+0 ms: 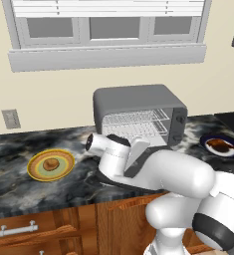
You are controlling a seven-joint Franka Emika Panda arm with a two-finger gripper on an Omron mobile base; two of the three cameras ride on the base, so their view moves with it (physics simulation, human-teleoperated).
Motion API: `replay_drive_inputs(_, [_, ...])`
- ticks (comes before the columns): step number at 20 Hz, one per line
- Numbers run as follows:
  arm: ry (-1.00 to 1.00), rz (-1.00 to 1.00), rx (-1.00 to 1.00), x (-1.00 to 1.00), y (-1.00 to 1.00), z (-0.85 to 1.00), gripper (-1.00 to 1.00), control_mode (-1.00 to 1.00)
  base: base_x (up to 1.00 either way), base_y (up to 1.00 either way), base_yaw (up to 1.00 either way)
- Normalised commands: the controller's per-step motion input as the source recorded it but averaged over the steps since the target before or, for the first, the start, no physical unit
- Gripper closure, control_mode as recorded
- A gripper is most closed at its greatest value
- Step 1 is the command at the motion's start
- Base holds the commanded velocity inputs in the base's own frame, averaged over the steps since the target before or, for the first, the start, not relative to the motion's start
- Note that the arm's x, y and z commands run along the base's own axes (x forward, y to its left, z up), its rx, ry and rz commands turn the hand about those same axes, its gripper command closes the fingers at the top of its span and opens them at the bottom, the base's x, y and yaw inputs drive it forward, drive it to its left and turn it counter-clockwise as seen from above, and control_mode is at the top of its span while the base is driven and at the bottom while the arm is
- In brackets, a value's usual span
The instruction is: Open the toaster oven door. Place the bread on the top rack in the toaster oven and place the chicken drumstick on the bottom rack.
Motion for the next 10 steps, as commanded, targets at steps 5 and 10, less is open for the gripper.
replay_drive_inputs(5, [-0.01,0.0,0.1,0.04,0.0,0.4,-1.0,-1.0,0.0,0.0,0.0])
replay_drive_inputs(10, [-0.05,0.13,0.2,0.14,0.0,0.24,-1.0,-1.0,0.0,0.0,0.0])
